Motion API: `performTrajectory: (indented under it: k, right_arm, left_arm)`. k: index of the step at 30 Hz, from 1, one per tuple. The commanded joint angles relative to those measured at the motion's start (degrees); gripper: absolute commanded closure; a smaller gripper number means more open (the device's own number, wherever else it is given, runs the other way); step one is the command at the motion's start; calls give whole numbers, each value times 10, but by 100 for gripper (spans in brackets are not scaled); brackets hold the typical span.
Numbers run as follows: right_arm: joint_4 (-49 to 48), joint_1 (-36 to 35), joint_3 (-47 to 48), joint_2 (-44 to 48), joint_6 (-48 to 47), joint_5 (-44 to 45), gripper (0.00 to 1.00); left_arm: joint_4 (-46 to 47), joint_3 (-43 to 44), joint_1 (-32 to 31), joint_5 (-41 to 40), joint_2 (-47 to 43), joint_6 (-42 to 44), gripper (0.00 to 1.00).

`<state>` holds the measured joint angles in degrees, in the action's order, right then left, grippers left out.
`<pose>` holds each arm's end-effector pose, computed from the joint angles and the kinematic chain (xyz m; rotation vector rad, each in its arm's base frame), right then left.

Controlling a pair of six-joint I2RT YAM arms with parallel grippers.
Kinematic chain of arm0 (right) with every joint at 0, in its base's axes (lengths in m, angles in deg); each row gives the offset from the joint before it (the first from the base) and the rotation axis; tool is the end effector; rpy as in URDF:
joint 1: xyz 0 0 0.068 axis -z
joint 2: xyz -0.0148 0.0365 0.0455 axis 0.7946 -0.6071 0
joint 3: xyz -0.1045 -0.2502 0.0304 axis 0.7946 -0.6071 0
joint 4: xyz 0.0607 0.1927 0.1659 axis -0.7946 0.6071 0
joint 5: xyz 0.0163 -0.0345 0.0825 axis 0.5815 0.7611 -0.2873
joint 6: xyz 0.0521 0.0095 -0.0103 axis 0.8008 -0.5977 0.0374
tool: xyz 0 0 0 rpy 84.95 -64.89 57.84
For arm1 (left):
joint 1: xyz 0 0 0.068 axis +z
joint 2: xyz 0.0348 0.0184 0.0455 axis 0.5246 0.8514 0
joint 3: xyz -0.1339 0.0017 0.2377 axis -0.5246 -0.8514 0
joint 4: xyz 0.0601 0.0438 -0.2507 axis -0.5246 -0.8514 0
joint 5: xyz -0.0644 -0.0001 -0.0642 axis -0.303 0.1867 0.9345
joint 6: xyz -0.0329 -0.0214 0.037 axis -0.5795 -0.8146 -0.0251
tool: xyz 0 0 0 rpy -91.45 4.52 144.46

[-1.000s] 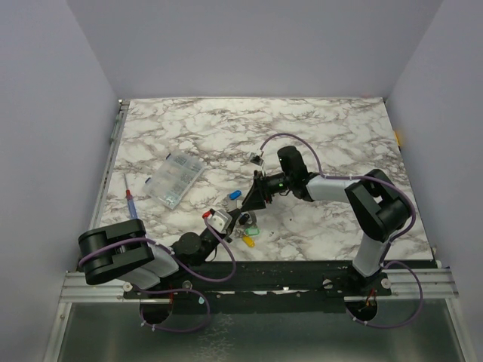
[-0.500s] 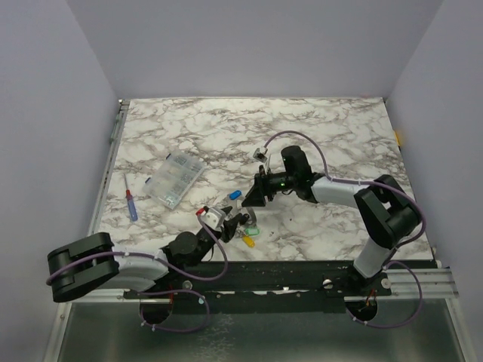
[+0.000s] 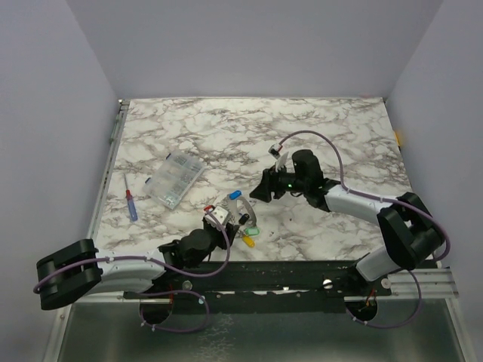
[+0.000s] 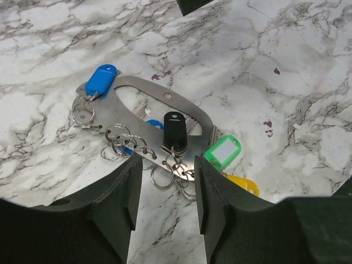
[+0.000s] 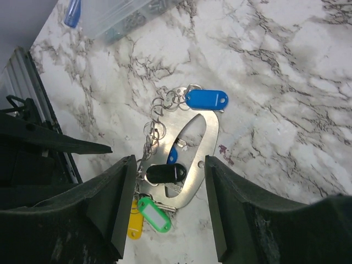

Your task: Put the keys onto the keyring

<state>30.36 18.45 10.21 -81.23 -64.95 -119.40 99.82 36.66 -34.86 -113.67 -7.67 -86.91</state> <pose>0.2550 0.1956 0.2025 -0.6841 2.0608 1.0995 0.0837 -0.1508 0.1467 0.5039 1.7653 -0.5449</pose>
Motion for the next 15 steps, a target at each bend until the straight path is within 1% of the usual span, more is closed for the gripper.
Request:
performTrajectory:
  k: [1, 9, 12, 15]
  right_arm:
    - [17, 0, -32, 28, 33, 55, 39]
    - [26, 0, -54, 62, 45, 55, 39]
    - [30, 0, -56, 66, 45, 56, 39]
    - [30, 0, -58, 67, 47, 59, 39]
  left_arm:
    - [-59, 19, -2, 4, 8, -77, 52]
    - [-100, 30, -2, 20, -15, -98, 52]
    - [-137, 57, -2, 25, -1, -101, 53]
    - [-167, 96, 1, 60, 34, -104, 56]
